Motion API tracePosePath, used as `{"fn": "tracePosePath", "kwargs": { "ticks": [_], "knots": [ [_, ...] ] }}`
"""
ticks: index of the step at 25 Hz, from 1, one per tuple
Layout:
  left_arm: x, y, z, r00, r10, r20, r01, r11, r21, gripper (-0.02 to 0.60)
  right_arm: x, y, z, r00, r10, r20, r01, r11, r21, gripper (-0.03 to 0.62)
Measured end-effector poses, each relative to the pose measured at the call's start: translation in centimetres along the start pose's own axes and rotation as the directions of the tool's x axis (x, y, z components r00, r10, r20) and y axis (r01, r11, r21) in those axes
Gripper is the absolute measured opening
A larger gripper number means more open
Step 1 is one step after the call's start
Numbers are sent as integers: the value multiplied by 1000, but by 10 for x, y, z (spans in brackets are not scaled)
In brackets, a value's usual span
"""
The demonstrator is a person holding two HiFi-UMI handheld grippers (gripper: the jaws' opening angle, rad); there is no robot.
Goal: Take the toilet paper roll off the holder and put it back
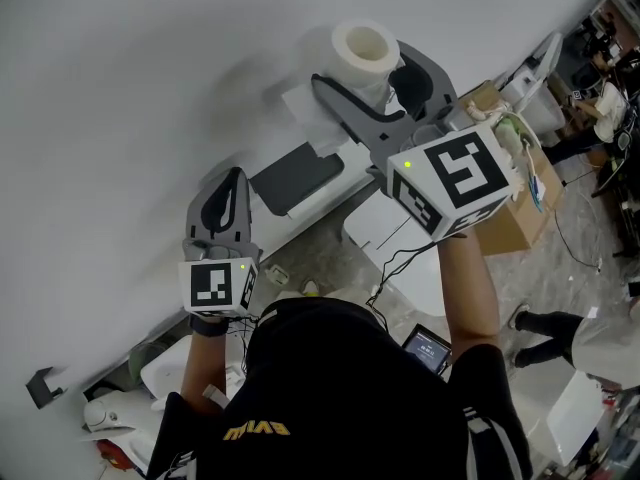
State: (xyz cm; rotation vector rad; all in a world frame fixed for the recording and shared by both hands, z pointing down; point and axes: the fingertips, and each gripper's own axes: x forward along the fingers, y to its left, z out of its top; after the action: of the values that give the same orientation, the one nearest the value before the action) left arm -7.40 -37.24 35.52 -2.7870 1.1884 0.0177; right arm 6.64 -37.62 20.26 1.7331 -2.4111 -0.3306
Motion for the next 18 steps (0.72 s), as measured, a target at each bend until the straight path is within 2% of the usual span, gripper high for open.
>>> {"fn": "tracePosePath", "kwargs": {
  "ticks": [18],
  "knots": [
    [-7,4,-7,1000,15,-15,-15,1000,-14,11,17,14,-24,999,39,-36,-38,999,35,308]
  ]
}}
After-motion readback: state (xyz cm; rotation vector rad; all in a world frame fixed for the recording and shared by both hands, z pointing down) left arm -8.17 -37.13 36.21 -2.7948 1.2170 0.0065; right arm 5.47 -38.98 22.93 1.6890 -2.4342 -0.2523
